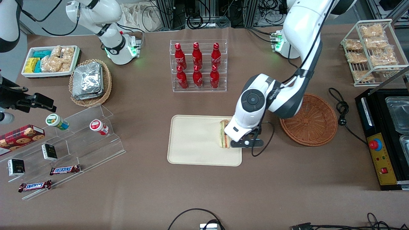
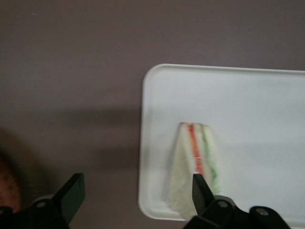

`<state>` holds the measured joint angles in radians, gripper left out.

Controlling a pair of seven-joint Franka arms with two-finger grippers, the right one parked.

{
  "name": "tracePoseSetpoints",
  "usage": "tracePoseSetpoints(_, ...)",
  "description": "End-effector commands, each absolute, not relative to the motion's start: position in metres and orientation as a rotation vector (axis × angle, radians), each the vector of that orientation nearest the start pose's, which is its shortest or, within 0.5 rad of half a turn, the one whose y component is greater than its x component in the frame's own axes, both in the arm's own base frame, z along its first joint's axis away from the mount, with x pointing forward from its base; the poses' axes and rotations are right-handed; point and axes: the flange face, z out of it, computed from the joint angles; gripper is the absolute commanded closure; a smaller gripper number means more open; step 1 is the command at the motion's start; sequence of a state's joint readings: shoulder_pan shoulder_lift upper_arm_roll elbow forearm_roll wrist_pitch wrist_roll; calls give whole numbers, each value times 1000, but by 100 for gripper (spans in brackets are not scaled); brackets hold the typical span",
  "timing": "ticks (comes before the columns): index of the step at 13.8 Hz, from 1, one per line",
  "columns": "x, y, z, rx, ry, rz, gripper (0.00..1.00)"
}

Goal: Place sandwich from basket to tray

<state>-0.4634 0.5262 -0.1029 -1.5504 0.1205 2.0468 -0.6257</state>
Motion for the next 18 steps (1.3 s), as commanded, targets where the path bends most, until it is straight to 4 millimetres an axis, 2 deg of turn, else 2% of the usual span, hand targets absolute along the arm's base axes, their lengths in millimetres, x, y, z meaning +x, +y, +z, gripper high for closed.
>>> tracePoseSetpoints(1, 594, -312, 394, -2997, -135, -2, 0)
tracePoseSetpoints(3, 600, -286, 414, -2979, -200, -17, 0)
tracePoseSetpoints(7, 608, -249, 433, -2948, -267, -14, 0)
tracePoseSetpoints(11, 613, -198, 459, -2929, -204, 22, 0)
tracePoseSetpoints(15, 614, -172, 477, -2945, -249, 28, 0)
tracePoseSetpoints(18, 610, -165, 490, -2955, -253, 9, 0)
